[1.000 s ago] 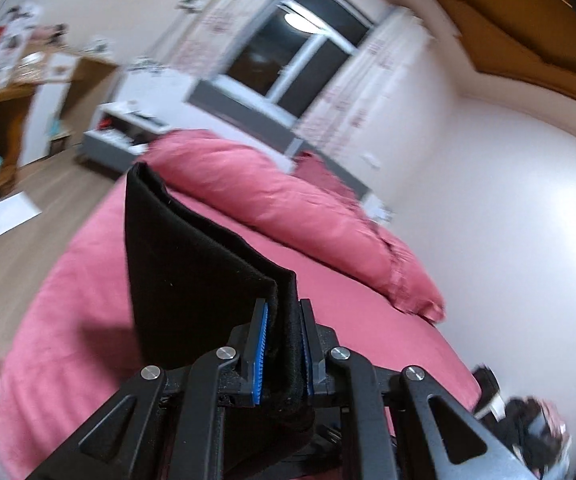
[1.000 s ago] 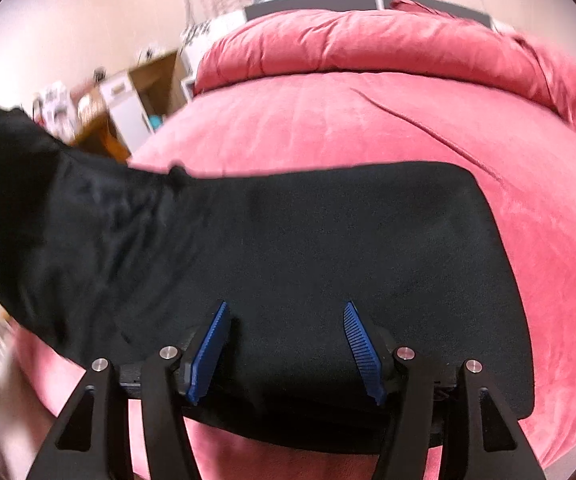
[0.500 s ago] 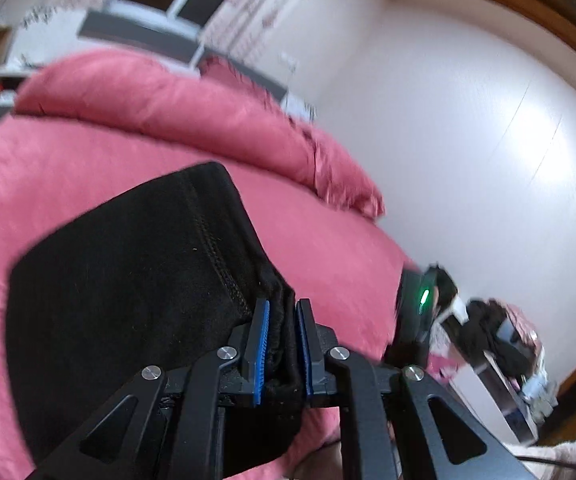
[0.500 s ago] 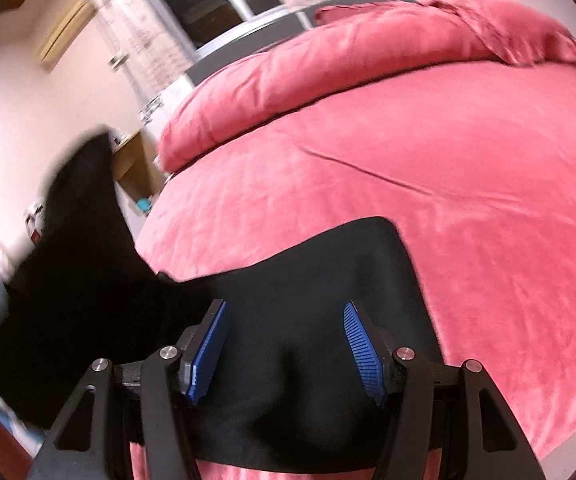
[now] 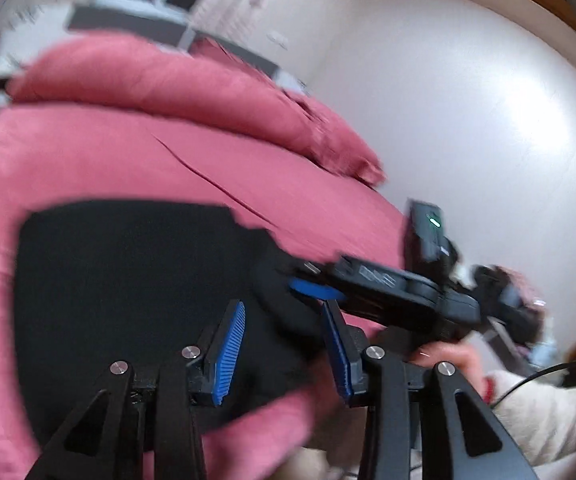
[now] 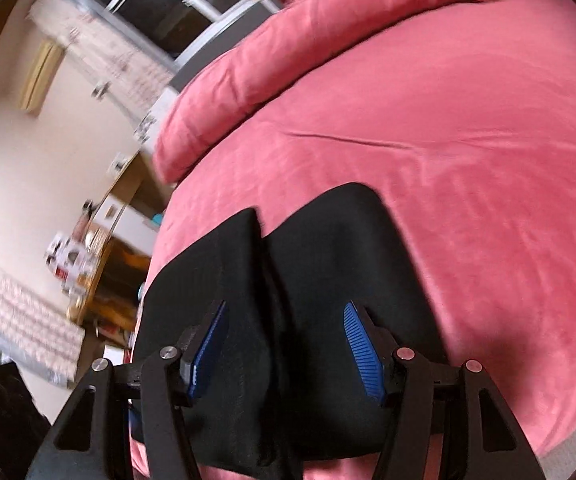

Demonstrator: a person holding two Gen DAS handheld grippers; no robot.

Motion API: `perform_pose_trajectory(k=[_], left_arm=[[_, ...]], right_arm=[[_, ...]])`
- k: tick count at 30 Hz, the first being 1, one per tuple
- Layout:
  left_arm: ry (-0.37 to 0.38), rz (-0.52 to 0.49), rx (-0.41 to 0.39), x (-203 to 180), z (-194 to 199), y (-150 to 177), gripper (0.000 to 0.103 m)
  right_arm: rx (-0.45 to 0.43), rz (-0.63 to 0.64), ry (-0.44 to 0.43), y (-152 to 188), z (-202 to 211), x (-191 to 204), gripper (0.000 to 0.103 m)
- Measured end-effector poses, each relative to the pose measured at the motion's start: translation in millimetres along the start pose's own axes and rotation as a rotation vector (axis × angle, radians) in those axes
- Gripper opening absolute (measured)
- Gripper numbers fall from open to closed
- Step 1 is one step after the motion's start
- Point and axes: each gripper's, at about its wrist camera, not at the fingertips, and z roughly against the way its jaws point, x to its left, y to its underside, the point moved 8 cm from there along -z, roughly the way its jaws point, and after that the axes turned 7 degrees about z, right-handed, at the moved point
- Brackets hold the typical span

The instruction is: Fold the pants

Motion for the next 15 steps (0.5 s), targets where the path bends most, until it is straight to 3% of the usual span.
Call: perform_pose_trajectory(k=[4, 5, 8, 10, 12, 13, 15], left_arm=[[-0.201, 0.052, -0.121, 54.5, 27.6, -11.0, 0.040], [-0.303, 0.062, -0.150, 75.7, 34.9, -11.9, 0.040], [-0.485, 0.124, -0.141, 128.3, 46.9, -2.6, 0.040], [-0.521, 0.184, -0.102, 157.2, 52.9, 10.8, 0.040], [-0.506, 0.235, -0.046, 175.9, 44.7, 22.6, 0.041], [-0.498, 0.242, -0.045, 178.9, 44.9, 26.7, 0.041], [-0.502, 0.223, -0.041, 176.3, 43.3, 27.8, 0.041]], right_arm=[[0.072, 0.066, -0.005, 16.4, -17.6, 10.6, 0.060], [0.092, 0.086, 0.012, 21.7, -23.3, 11.5, 0.060], [0.097, 0.130, 0.049, 28.3, -29.4, 12.7, 0.061], [0.094, 0.130, 0.055, 29.5, -33.6, 15.6, 0.061], [0.111, 0.137, 0.022, 34.5, -39.4, 25.2, 0.058], [0.126, 0.155, -0.012, 37.8, -42.6, 33.5, 0.044], [0.139, 0.204, -0.010, 42.7, -46.2, 43.7, 0.034]])
